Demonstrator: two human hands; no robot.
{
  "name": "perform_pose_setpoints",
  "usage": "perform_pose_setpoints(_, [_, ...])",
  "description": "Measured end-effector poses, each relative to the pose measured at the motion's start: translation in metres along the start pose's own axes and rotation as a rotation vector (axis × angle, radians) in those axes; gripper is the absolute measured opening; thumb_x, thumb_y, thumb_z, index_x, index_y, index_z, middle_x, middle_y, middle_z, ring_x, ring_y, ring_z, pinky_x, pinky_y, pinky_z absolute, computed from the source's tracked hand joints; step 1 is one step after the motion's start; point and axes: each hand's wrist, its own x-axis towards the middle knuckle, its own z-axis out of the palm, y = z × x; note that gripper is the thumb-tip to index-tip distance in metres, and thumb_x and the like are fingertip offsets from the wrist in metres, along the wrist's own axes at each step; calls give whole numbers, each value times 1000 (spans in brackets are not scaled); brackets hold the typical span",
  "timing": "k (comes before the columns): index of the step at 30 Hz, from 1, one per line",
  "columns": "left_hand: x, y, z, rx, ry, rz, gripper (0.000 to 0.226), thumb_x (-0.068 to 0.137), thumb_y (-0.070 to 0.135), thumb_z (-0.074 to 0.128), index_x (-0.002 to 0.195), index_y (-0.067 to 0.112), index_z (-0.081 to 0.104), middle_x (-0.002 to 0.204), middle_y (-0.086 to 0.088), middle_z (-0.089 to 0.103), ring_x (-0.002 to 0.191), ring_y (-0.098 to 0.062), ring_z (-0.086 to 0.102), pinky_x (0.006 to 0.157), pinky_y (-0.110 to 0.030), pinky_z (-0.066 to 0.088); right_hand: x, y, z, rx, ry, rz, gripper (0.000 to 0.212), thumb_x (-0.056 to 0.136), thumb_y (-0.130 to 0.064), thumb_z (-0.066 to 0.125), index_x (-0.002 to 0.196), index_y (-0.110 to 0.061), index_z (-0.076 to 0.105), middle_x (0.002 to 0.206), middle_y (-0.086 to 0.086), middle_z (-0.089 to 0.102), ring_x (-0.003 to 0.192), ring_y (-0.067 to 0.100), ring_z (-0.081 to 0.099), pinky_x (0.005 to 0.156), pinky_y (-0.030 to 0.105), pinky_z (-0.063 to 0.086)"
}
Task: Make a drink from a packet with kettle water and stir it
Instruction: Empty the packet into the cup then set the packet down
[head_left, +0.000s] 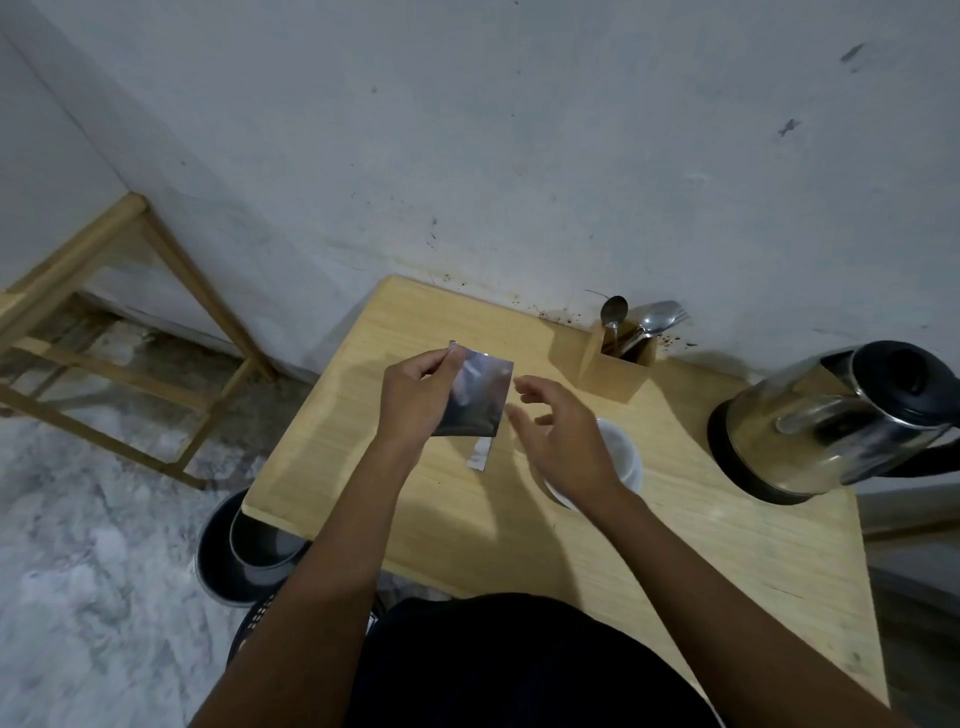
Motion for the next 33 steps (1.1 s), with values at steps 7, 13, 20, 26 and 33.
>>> perform_pose_setpoints(7, [-14,19,40,-67,-144,34,22,84,26,68,82,5,75,74,-9,67,69,-15,64,69,-31,59,-20,6,14,-3,30,-106,83,75,-36,81,141,-14,35,137,-3,44,123,4,42,93,2,31])
perform_pose_setpoints(13, [-30,37,63,-47,-241,16,15,82,22,71,76,8,72,71,-11,72,70,-24,73,72,-31,62,-26,9,-8,62,293,5,29,94,-6,59,123,-11,56,107,-19,61,100,-14,54,86,8,40])
perform_pose_setpoints(20, [-39,37,78,57,-412,23,20,86,25,67,82,7,73,78,-12,76,75,-25,73,76,-33,61,-52,32,-50,281,526,102,27,88,-10,70,113,-14,62,97,-10,70,90,3,68,79,20,54])
perform_pose_setpoints(26, [-45,25,95,40,-507,-164,26,86,28,66,87,2,72,72,-11,75,61,-19,68,67,-30,58,-76,50,-70,442,666,182,21,81,-5,76,95,-17,65,87,9,73,85,15,71,79,24,55])
perform_pose_setpoints(33, [-26,-41,90,508,-379,141,28,89,37,57,99,13,69,94,-2,69,85,-15,64,73,-27,46,-80,72,-84,318,624,301,24,83,-14,76,102,-16,62,89,2,74,85,5,71,71,16,54])
